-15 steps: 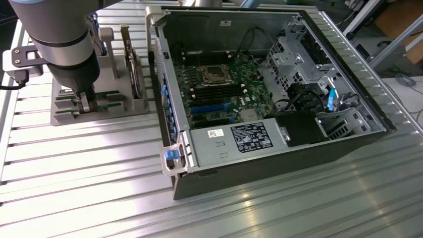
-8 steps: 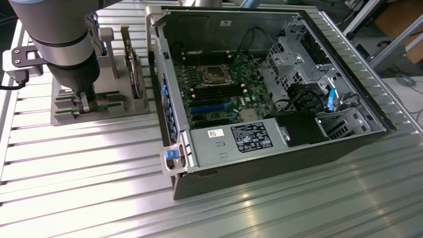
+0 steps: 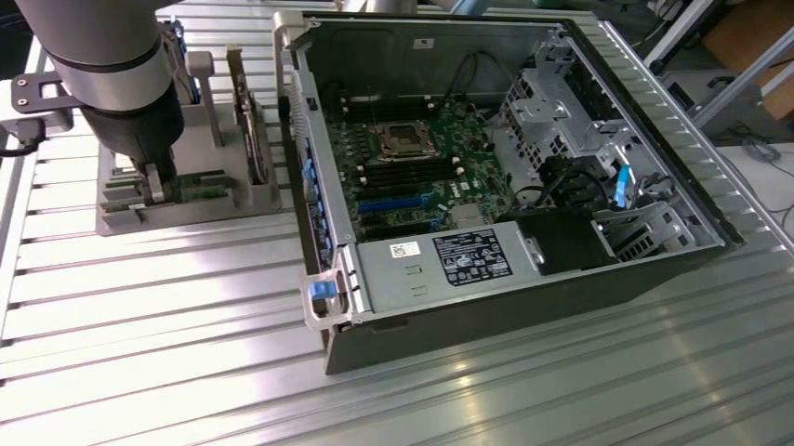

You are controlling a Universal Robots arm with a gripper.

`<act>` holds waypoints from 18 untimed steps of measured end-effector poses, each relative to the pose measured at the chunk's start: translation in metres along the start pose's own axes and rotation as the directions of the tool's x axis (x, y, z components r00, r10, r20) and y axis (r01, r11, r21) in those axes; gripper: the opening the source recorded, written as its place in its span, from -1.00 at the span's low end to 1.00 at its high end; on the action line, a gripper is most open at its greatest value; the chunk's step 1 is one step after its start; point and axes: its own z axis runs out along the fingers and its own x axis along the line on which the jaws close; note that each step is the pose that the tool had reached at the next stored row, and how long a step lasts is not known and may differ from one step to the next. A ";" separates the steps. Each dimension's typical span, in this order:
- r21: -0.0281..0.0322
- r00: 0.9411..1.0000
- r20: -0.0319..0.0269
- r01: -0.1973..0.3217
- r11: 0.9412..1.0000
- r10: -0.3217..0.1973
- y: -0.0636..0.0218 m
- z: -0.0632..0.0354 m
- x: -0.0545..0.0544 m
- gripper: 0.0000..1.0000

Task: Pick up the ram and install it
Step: 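Pick up the ram and move it above insertion slot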

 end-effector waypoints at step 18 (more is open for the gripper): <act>0.000 1.000 0.000 0.000 1.000 0.000 0.0010 -0.0260 -0.002 -0.72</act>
